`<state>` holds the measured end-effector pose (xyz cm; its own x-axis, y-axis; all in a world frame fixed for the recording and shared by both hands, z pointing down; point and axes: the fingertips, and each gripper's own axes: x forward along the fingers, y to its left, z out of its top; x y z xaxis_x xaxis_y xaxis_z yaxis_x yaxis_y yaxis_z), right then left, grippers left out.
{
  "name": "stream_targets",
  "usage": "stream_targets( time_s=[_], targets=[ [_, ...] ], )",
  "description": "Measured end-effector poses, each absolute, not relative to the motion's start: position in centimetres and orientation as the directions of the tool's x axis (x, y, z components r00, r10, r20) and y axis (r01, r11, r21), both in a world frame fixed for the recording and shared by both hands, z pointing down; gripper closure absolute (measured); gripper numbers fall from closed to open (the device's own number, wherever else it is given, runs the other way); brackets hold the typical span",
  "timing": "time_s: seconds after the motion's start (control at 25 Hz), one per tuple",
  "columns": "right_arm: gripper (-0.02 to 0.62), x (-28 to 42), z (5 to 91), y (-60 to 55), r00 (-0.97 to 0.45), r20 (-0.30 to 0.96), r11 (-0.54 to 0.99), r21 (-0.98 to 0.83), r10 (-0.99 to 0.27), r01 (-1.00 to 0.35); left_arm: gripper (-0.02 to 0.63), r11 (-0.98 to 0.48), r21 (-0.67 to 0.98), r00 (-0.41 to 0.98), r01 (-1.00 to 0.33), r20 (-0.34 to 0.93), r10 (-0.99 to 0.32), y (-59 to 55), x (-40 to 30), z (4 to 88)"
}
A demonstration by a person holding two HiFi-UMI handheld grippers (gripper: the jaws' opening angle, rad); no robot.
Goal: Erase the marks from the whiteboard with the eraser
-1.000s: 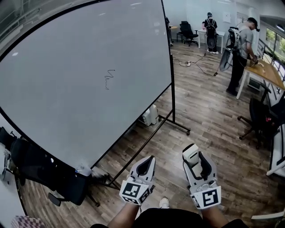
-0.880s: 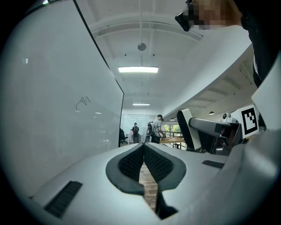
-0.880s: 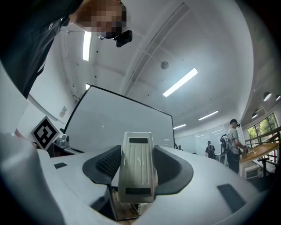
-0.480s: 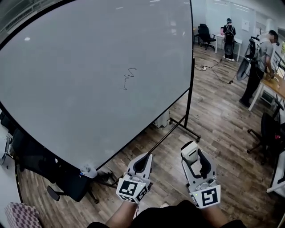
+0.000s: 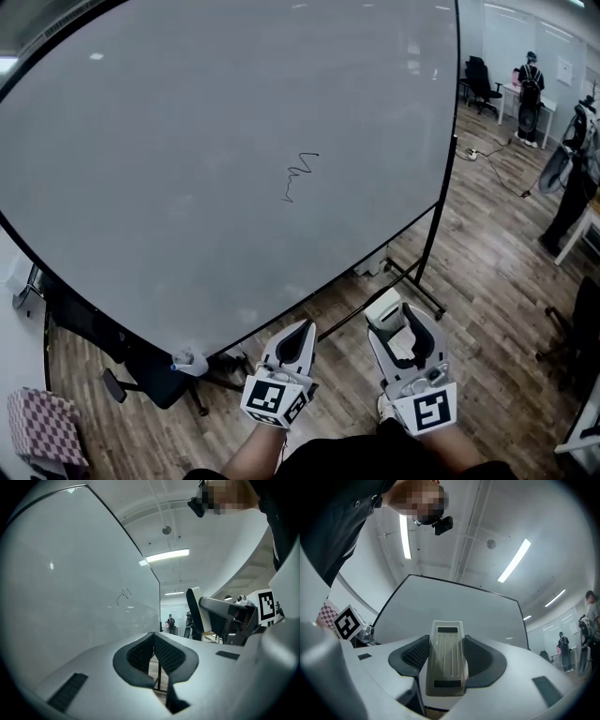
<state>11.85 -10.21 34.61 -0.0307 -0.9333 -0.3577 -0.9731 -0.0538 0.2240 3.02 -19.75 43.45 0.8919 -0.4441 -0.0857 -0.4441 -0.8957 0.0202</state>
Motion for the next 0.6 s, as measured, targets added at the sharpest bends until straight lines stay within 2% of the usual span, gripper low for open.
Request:
stream_targets(
  time_s=[0.28, 0.6],
  targets=[
    [0.339, 14.1, 33.1, -15.8, -0.224, -0.369, 0.141, 0.239, -0.902, -0.961, 0.587, -0.806, 0.032, 0.8, -0.591, -0.103, -0.591, -23.3, 4.7, 41.7],
    [0.339, 17.3, 31.7, -19.0, -0.375, -0.38, 0.302, 0.238, -0.846, -0.923, 0.586, -0.703, 0.028, 0.696, -0.71, -0.123, -0.708, -24.5, 6.6, 39.8]
  ],
)
